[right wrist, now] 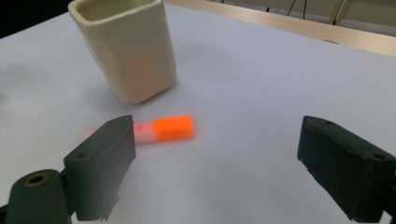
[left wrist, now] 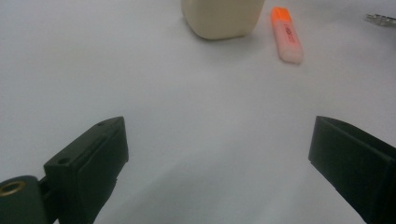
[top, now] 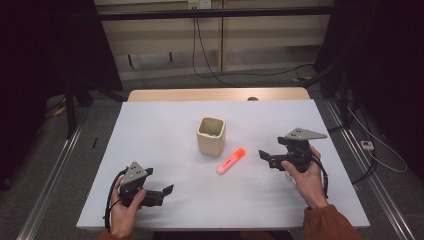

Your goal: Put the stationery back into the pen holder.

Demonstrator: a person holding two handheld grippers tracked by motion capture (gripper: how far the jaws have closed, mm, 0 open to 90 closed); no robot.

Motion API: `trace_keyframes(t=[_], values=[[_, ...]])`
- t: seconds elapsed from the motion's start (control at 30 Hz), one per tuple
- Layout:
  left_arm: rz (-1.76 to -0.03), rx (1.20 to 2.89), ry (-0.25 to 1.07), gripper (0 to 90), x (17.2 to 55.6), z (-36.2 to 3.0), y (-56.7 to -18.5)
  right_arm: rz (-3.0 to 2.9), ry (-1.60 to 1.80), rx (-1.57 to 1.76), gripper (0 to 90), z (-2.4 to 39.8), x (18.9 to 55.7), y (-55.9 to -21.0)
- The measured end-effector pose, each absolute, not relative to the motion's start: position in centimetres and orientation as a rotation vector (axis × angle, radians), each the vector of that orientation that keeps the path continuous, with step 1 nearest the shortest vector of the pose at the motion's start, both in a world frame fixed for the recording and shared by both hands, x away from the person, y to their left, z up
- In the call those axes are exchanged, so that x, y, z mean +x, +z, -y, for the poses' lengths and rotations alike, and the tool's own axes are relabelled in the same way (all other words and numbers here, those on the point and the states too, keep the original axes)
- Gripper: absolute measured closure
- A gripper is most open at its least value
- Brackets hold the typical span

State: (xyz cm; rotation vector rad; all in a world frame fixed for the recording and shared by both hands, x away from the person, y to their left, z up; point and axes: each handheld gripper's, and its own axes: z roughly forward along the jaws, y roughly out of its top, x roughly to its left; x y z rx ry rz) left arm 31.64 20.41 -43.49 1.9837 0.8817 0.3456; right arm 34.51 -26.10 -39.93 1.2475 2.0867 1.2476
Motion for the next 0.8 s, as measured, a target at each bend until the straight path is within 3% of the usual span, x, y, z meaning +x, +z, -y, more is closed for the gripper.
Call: trace_keyframes(t=[0.8], values=[[-0.838, 1.995, 0.322, 4.7, 32.4, -19.4, -43.4, -2.287, 0.964, 1.401, 15.6, 30.9, 28.7, -41.1]])
